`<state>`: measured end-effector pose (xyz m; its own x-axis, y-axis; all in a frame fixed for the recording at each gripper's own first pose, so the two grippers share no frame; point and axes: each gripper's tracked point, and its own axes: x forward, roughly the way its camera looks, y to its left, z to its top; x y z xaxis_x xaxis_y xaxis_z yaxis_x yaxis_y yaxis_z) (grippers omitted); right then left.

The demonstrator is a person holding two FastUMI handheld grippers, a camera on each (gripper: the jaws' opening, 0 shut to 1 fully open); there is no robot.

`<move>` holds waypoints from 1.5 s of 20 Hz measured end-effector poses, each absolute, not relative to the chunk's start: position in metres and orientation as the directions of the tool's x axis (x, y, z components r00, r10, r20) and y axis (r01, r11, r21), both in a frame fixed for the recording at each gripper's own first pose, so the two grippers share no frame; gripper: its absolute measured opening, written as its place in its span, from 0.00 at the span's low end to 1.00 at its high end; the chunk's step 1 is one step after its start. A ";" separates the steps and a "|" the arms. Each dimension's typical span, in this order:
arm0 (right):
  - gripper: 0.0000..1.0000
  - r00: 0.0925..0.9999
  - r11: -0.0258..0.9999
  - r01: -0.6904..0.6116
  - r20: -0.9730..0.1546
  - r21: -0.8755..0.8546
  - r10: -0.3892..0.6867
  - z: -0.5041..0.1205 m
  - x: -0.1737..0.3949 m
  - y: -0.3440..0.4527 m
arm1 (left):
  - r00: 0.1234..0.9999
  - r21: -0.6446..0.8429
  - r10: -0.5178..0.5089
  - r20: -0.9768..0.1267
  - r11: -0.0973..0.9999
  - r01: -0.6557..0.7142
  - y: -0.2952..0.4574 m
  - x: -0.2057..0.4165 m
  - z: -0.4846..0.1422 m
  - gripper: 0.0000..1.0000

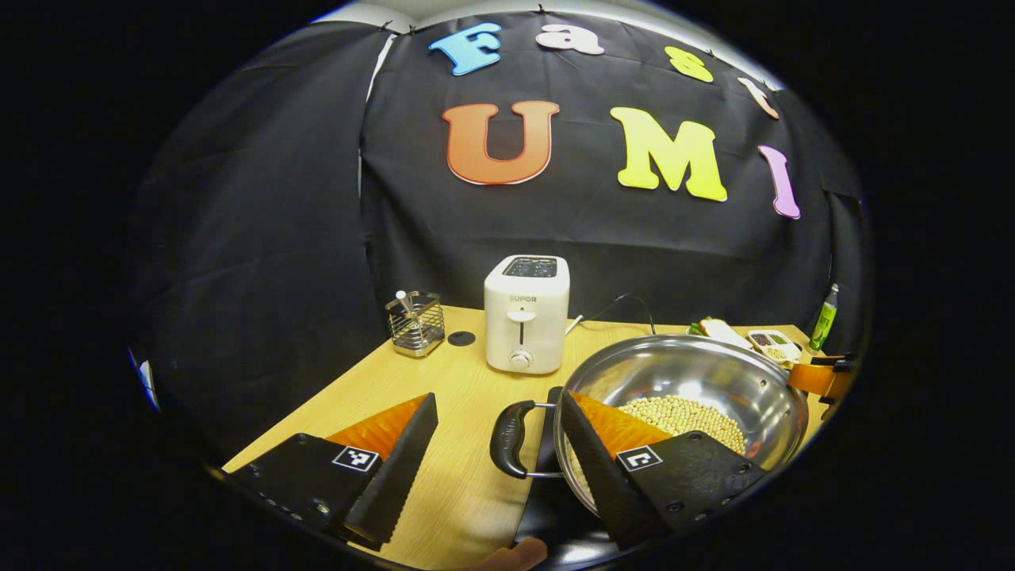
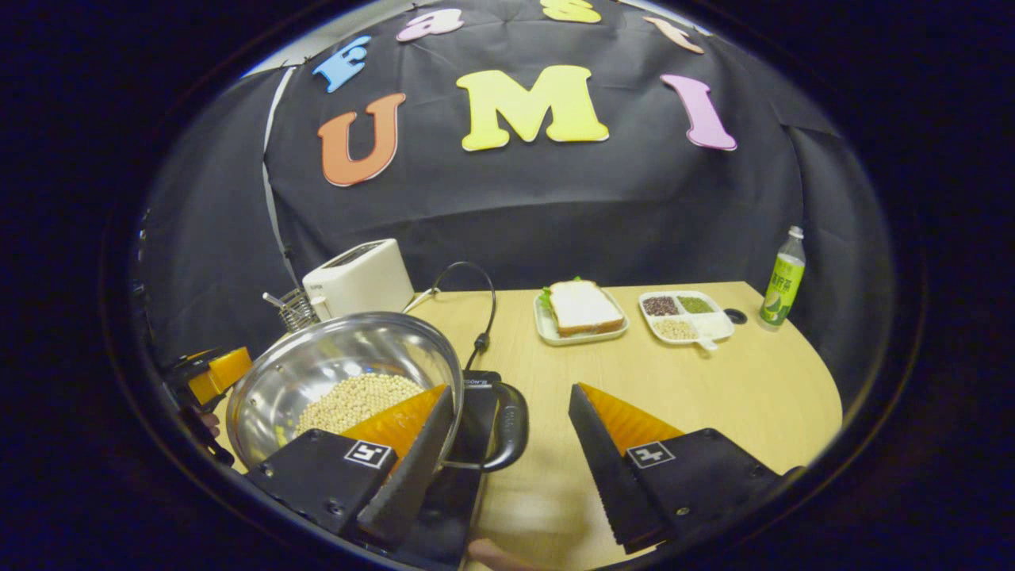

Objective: First push the handle of the pot to place it horizontally, then grasp the pot with both hands and set it on the induction cooktop.

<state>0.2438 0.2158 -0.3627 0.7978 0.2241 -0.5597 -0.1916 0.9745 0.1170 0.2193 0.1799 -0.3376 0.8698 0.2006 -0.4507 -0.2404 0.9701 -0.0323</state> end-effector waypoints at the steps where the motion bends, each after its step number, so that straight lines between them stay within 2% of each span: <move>1: 0.96 0.809 0.977 -0.179 -0.546 0.120 0.215 -0.354 0.238 0.208 | 0.876 -0.041 0.204 -0.438 0.968 -0.246 0.178 0.215 -0.327 0.93; 10: 0.96 0.898 0.990 -0.112 -0.419 0.082 0.136 -0.270 0.165 0.129 | 0.913 -0.053 0.213 -0.348 0.968 -0.246 0.136 0.154 -0.246 0.94; 13: 0.96 0.924 0.993 -0.096 -0.365 0.065 0.114 -0.240 0.135 0.104 | 0.935 -0.089 0.176 -0.307 0.973 -0.212 0.110 0.135 -0.217 0.94; 18: 0.96 0.958 0.997 -0.070 -0.276 0.038 0.078 -0.200 0.084 0.069 | 0.967 -0.059 0.134 -0.214 0.987 -0.150 0.069 0.093 -0.174 0.94; 26: 0.97 0.987 0.998 -0.055 -0.155 -0.018 0.051 -0.137 0.012 0.038 | 0.990 -0.012 0.106 -0.092 0.994 -0.107 0.021 0.025 -0.111 0.94; 30: 0.97 0.991 0.999 -0.023 -0.131 -0.031 0.019 -0.120 -0.012 0.017 | 0.992 -0.017 0.092 -0.092 0.995 -0.094 0.007 0.002 -0.097 0.94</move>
<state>-0.0119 0.0173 -0.1201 0.9912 0.0189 -0.1310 -0.0231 0.9993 -0.0308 0.0019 0.0074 -0.0965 0.9915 0.0923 -0.0915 -0.0942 0.9954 -0.0174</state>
